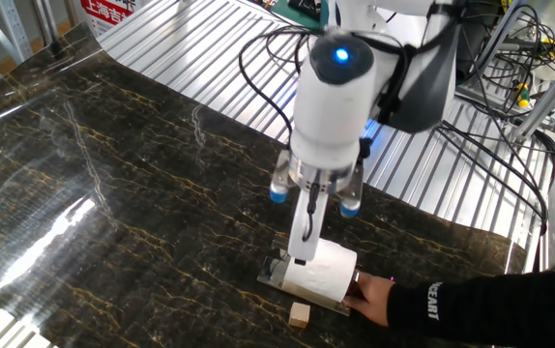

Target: Take the roll of paper down from the shelf

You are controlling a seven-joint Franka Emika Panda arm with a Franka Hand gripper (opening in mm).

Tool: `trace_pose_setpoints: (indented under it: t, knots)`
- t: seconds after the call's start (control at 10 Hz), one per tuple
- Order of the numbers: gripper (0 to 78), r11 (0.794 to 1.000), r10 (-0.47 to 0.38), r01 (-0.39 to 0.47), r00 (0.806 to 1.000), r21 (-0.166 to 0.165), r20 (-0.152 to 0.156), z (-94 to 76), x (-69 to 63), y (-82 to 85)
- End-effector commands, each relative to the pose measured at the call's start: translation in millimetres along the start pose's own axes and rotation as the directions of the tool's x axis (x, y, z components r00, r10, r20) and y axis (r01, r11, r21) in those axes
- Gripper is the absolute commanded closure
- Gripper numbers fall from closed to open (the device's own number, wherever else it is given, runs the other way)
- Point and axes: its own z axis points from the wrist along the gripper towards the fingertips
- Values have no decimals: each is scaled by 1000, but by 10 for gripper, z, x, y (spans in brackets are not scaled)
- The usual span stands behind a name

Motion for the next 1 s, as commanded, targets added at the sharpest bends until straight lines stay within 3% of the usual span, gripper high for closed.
trace_pose_setpoints:
  t: [0.1, 0.6, 1.0]
  knots:
    - [1, 1000, 6, -6, 999, 8, 38, 95, 53, 28]
    - [1, 1000, 11, -12, 998, 17, 58, 201, 134, -23]
    - [1, 999, 24, -25, 998, 21, 54, 282, 184, -143]
